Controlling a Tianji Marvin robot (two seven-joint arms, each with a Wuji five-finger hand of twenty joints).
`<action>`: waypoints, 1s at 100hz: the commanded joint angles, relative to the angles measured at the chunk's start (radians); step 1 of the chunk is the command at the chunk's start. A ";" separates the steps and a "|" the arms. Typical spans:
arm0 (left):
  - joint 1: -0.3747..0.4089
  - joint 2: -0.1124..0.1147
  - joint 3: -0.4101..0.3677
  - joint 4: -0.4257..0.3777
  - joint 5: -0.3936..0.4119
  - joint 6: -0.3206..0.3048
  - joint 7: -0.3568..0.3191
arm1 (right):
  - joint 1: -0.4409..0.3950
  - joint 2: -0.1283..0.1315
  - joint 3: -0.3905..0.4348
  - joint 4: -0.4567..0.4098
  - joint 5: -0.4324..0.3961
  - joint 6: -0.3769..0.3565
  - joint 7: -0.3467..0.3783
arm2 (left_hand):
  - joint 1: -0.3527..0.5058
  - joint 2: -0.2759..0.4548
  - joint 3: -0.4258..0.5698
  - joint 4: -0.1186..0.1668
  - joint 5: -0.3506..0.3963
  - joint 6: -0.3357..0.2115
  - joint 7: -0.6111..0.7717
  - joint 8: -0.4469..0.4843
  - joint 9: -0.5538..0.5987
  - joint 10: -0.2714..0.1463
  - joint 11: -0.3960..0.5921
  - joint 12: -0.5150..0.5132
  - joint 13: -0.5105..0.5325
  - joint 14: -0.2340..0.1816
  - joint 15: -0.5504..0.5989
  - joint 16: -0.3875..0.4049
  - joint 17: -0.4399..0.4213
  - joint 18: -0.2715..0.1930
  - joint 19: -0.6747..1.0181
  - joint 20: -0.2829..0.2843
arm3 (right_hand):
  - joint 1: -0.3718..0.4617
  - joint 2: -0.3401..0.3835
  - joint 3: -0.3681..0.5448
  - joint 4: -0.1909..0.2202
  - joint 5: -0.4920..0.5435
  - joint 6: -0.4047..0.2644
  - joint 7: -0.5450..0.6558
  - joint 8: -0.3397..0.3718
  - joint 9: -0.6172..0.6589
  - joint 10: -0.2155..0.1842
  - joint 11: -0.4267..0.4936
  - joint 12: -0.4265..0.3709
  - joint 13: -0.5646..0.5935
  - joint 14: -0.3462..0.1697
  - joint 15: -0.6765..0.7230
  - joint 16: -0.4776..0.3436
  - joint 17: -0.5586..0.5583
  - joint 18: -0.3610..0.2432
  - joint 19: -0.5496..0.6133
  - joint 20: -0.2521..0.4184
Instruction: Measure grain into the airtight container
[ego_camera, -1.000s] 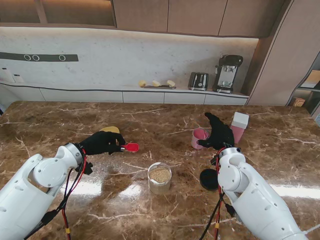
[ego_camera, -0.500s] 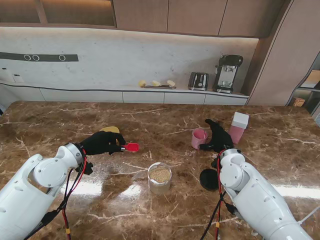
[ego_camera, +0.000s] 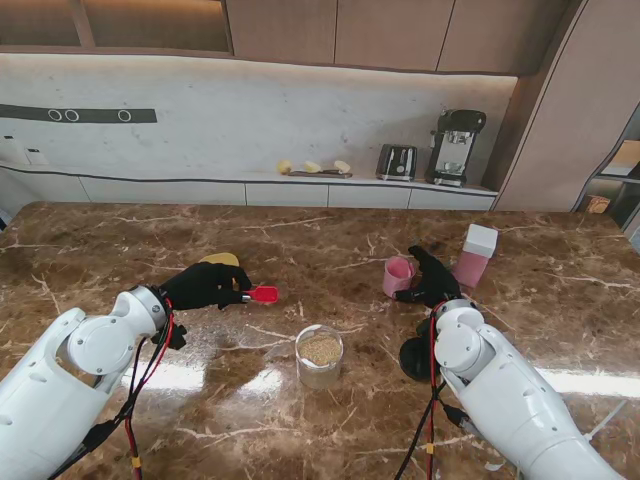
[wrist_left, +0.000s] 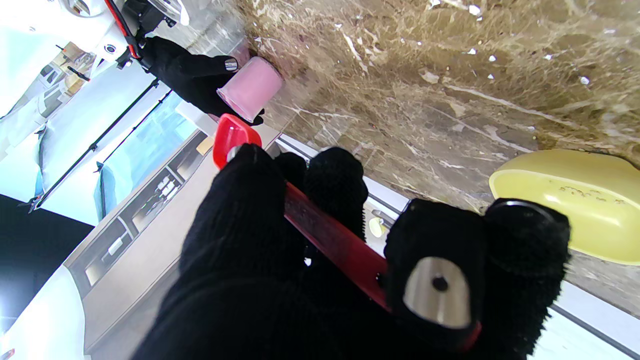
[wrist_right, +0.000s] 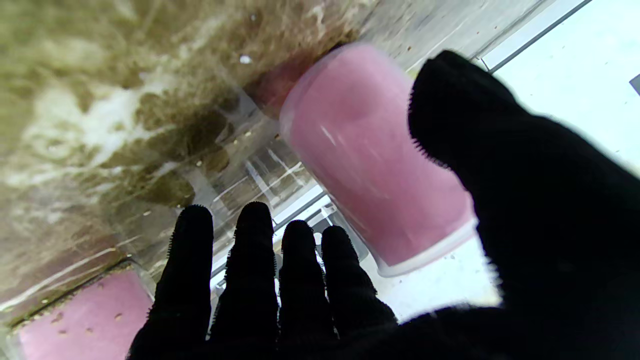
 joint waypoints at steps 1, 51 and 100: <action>0.003 0.000 0.002 -0.001 0.002 0.005 -0.001 | 0.003 -0.010 -0.005 0.022 0.013 0.004 0.015 | 0.020 0.017 0.092 0.044 0.063 -0.135 0.044 0.047 0.050 -0.046 0.025 0.015 0.047 0.029 0.052 -0.002 -0.001 -0.014 0.068 -0.007 | 0.017 -0.001 -0.001 -0.022 0.028 -0.021 0.012 0.018 0.000 -0.004 -0.008 0.014 -0.013 0.008 0.006 0.021 -0.022 0.002 -0.015 0.031; 0.006 0.001 -0.004 -0.001 0.006 0.003 -0.004 | 0.034 -0.029 -0.010 0.098 0.145 -0.044 0.088 | 0.020 0.022 0.089 0.044 0.058 -0.140 0.041 0.052 0.046 -0.046 0.024 0.017 0.047 0.029 0.052 -0.002 -0.006 -0.014 0.066 -0.006 | 0.041 0.024 -0.035 -0.017 0.089 -0.152 -0.001 0.020 -0.061 -0.002 -0.060 0.028 -0.116 0.010 -0.020 0.051 -0.087 -0.020 -0.104 0.108; 0.001 0.002 0.000 0.004 0.006 0.000 -0.005 | -0.001 -0.040 -0.001 0.094 0.187 -0.063 0.073 | 0.022 0.026 0.083 0.044 0.056 -0.142 0.039 0.053 0.046 -0.049 0.025 0.018 0.047 0.029 0.051 -0.002 -0.007 -0.013 0.065 -0.004 | 0.031 0.015 -0.042 -0.017 0.263 -0.242 0.136 0.119 -0.042 -0.011 -0.082 0.037 -0.128 0.009 -0.021 0.060 -0.092 -0.020 -0.128 0.161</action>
